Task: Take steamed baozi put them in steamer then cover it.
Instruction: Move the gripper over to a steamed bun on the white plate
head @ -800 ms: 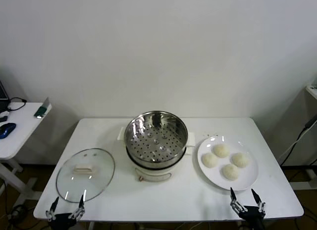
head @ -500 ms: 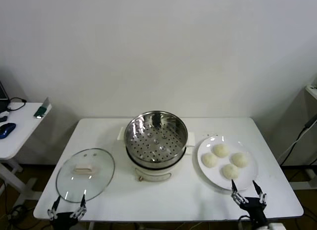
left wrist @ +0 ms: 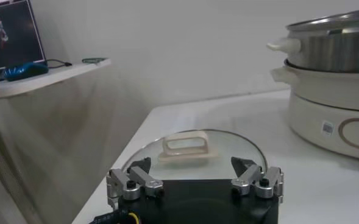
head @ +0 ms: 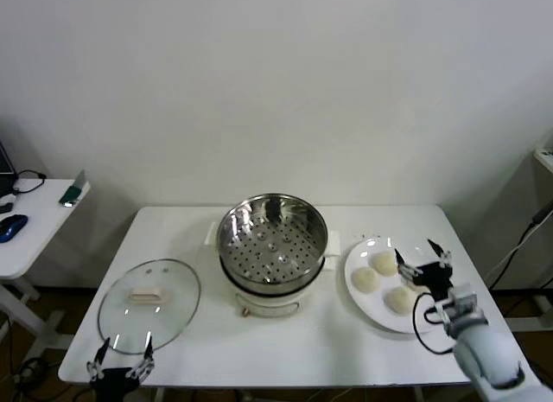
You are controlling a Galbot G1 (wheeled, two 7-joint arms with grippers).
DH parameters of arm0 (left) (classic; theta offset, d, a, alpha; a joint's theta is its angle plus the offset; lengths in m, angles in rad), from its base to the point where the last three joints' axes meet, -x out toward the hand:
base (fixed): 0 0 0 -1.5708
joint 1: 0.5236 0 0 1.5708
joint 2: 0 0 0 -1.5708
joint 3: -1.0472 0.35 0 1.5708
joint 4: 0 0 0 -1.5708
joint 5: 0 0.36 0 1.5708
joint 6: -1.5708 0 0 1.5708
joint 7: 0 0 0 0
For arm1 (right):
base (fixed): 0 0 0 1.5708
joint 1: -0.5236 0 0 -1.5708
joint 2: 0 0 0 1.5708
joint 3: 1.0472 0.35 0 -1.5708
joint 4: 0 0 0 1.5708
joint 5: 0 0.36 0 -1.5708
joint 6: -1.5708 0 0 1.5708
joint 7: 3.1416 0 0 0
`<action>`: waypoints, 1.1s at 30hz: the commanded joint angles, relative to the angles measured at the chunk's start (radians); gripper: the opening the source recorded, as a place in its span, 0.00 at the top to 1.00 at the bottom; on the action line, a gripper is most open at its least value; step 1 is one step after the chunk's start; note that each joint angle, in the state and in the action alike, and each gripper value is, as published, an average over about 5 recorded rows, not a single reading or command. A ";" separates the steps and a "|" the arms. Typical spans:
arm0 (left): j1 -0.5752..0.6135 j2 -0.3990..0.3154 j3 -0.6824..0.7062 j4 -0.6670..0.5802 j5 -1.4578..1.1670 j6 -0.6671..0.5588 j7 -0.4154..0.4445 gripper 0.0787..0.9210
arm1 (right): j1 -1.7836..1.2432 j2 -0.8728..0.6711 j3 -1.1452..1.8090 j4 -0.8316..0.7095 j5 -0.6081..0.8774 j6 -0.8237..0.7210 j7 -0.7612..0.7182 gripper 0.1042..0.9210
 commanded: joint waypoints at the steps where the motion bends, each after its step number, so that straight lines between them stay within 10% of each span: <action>1: -0.002 -0.001 -0.005 0.008 0.010 -0.007 0.001 0.12 | 0.653 -0.344 -0.562 -0.199 -0.149 0.020 -0.515 0.12; 14: -0.005 -0.007 -0.004 0.015 0.032 -0.022 0.003 0.12 | 1.475 -0.175 -1.467 -0.545 -0.127 0.260 -0.936 0.12; 33: -0.016 -0.013 -0.003 0.022 0.050 -0.031 0.006 0.12 | 1.326 0.118 -1.531 -0.785 -0.028 0.147 -0.907 0.12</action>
